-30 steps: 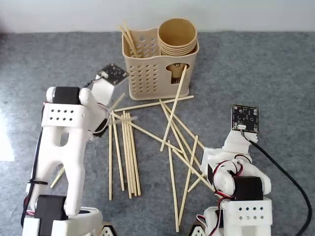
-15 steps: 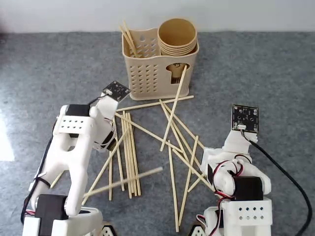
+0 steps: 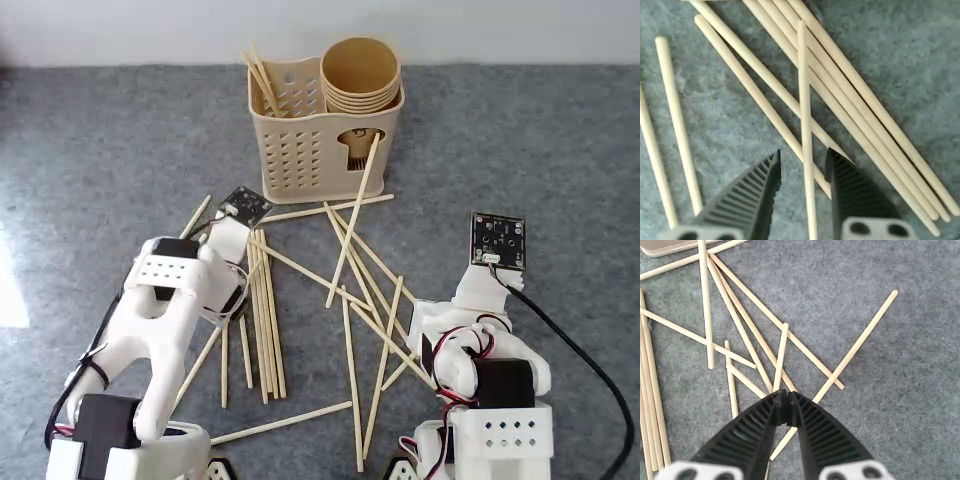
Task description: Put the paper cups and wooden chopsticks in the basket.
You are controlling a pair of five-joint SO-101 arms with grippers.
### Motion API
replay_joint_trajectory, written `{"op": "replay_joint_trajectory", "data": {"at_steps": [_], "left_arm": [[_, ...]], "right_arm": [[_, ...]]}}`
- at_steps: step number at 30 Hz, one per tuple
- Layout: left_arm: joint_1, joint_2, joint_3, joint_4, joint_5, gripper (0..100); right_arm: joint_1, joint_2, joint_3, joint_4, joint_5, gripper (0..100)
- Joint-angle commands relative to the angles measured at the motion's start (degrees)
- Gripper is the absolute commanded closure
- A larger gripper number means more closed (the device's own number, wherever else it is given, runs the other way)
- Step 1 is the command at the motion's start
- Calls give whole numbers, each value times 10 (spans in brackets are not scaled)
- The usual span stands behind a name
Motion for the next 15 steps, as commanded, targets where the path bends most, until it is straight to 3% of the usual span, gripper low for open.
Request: {"op": "replay_joint_trajectory", "data": {"at_steps": [1, 15], "left_arm": [[2, -4, 2, -27, 30, 859], [-25, 105, -61, -3, 51, 863]], "right_arm": [[6, -3, -1, -7, -8, 991], [6, -8, 12, -15, -8, 991]]}}
